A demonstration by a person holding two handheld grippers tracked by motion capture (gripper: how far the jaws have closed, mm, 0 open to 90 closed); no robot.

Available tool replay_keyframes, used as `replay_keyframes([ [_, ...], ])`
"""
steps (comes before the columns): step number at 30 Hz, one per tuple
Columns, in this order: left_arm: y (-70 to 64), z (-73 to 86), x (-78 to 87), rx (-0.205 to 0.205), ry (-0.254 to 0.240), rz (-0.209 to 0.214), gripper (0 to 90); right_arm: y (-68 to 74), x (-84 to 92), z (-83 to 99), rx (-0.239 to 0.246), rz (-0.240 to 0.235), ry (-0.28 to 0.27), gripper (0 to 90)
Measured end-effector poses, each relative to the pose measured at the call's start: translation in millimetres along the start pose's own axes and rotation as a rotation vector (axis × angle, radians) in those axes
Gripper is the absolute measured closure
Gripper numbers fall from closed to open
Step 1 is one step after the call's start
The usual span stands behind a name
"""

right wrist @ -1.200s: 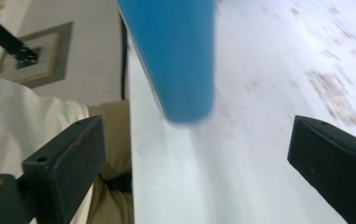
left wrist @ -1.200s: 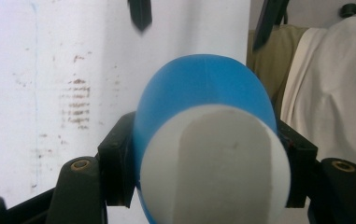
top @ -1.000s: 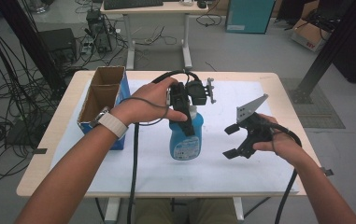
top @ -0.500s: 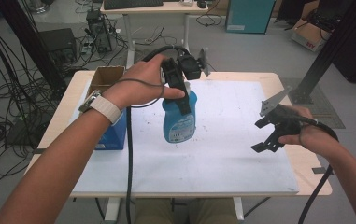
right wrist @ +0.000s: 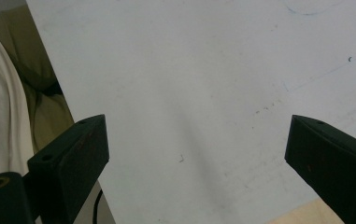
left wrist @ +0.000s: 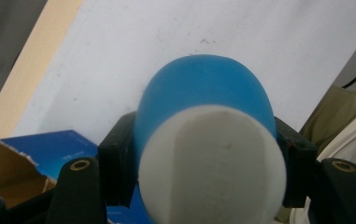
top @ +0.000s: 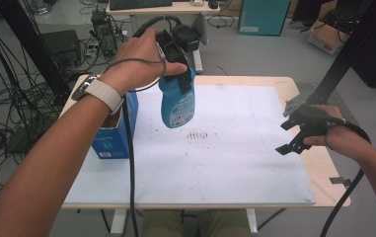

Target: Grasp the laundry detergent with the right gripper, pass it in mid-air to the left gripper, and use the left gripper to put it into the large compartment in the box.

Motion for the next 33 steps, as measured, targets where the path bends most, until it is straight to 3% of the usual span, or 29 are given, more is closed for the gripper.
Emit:
replay_keyframes([
  [13, 46.8, 9.6, 29.4, 0.174, 0.072, -0.074, 37.4, -13.4, 0.1, 3.1, -0.023, 0.005, 0.009, 6.3],
  [19, 67.4, 19.3, 38.8, 0.284, 0.096, -0.104, 37.5, -17.7, -1.2, 3.0, -0.032, 0.002, 0.012, 6.3],
  [27, 89.8, 36.4, 44.8, 0.375, 0.126, -0.141, 37.5, -22.9, -2.0, 2.8, -0.038, -0.003, 0.022, 6.3],
  [33, 102.9, 50.0, 45.2, 0.485, 0.152, -0.160, 37.5, -24.9, -1.7, 2.3, -0.041, -0.002, 0.013, 6.3],
])
Point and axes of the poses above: each handheld gripper's, and its own axes: x roughly backward along the jaws, z roughly out of its underside, y roughly to its left, the point moved 3 cm from there along -x, roughly forward along the jaws, and after that the axes turned 11 degrees about -z, right-handed, at the moved point
